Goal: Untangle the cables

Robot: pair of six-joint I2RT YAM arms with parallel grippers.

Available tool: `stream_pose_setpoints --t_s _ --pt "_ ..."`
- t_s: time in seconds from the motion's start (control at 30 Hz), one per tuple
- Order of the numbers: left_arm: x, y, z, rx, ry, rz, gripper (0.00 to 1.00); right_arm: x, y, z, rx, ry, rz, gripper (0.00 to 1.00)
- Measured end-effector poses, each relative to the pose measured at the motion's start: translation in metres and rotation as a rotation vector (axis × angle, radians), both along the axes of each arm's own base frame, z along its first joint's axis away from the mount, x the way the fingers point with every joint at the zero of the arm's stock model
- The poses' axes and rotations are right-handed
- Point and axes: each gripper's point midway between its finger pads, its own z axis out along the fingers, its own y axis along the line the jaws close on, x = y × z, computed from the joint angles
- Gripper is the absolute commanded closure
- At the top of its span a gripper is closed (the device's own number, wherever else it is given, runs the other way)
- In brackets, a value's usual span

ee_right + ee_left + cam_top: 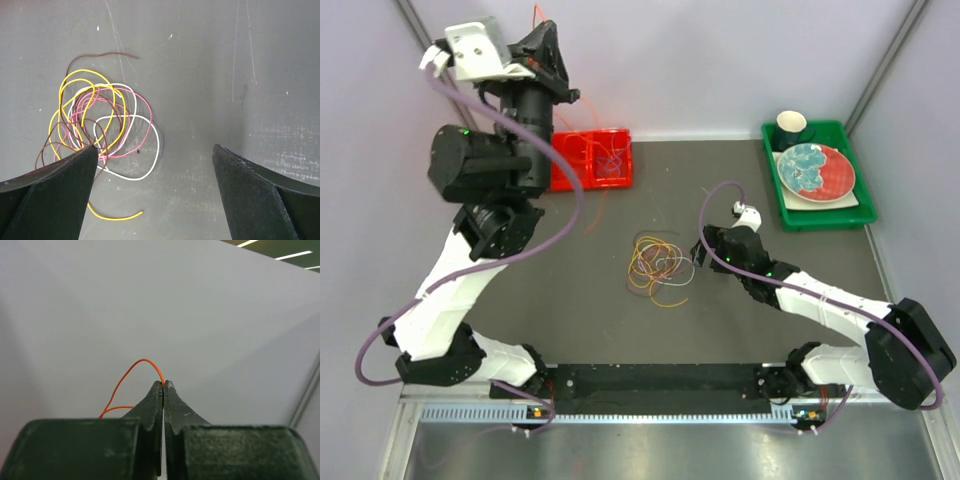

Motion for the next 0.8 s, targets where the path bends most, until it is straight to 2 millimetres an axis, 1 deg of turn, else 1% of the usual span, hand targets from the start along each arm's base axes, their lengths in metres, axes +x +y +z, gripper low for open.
stream_pose_setpoints --t_s 0.1,0.2,0.27,0.33,0.43,0.53,0.73,0.8 --pt "0.021 0.002 -0.011 0.017 0.023 0.067 1.00 0.000 0.000 0.000 0.000 0.000 0.000 0.05" --pt "0.054 0.004 -0.028 0.041 0.066 0.136 1.00 0.000 0.000 0.000 0.000 0.000 0.000 0.05" --pt "0.078 0.009 -0.043 0.046 0.101 0.177 1.00 0.000 0.000 0.000 0.000 0.000 0.000 0.05" --pt "0.099 0.015 -0.055 0.053 0.136 0.209 1.00 0.000 0.000 0.000 0.000 0.000 0.000 0.05" --pt "0.125 0.024 -0.065 0.045 0.170 0.238 1.00 0.000 0.000 0.000 0.000 0.000 0.000 0.05" --pt "0.141 0.036 -0.066 0.020 0.176 0.255 1.00 0.000 0.000 0.000 0.000 0.000 0.000 0.05" --pt "0.155 0.061 -0.057 -0.038 0.148 0.277 1.00 0.000 0.000 0.000 0.000 0.000 0.001 0.05" --pt "0.164 0.070 -0.055 -0.063 0.136 0.285 1.00 0.000 0.000 0.000 0.000 0.000 0.000 0.05"
